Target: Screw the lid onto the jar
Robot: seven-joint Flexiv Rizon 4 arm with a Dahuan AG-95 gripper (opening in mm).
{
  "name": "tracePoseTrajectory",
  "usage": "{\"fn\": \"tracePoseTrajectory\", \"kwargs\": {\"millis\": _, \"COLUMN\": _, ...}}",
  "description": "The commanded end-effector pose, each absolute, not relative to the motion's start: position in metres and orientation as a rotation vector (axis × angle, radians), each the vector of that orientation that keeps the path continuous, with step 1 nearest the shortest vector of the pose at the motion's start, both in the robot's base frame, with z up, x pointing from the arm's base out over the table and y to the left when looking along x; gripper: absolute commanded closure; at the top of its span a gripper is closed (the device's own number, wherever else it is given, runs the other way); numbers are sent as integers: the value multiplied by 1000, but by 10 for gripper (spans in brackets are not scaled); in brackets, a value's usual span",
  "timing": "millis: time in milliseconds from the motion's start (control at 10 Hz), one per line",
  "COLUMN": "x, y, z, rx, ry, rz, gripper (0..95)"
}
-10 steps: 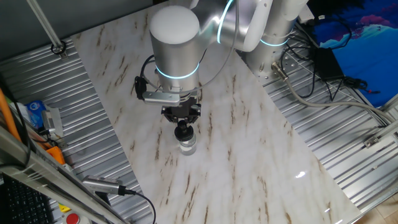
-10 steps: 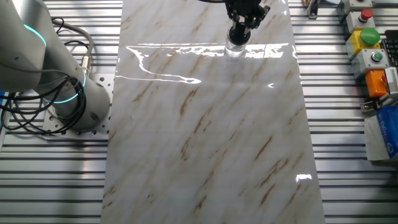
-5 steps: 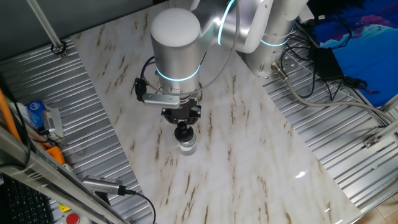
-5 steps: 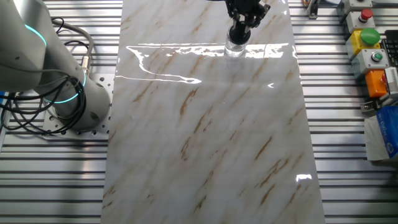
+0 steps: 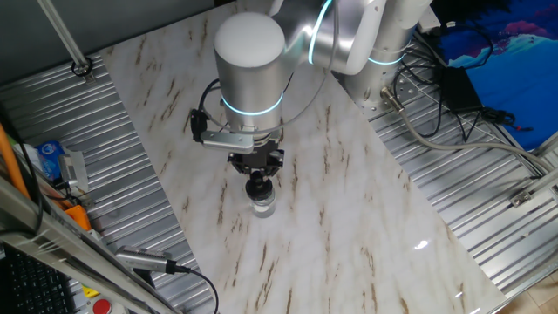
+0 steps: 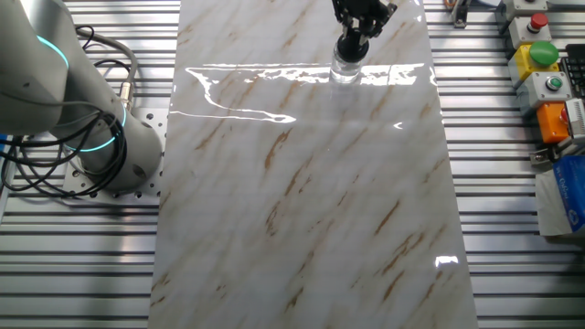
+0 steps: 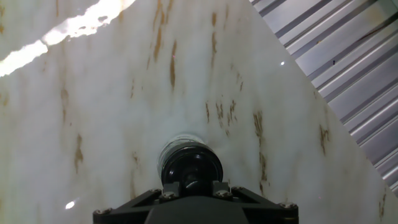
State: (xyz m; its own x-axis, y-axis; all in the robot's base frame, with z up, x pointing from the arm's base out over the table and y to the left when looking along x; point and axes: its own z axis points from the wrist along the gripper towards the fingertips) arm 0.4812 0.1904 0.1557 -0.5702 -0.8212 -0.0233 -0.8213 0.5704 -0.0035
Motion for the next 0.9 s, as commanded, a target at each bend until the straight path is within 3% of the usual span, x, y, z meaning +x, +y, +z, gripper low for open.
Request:
{"fn": "tracePoseTrajectory", "kwargs": {"millis": 100, "x": 481, "y": 192, "z": 156, "rx": -1439, "ry": 2776, "rz": -4, "gripper": 950}}
{"fn": "tracePoseTrajectory", "kwargs": {"millis": 900, "x": 484, "y": 198, "z": 155, "rx": -1371, "ry": 2831, "rz": -63, "gripper": 950}}
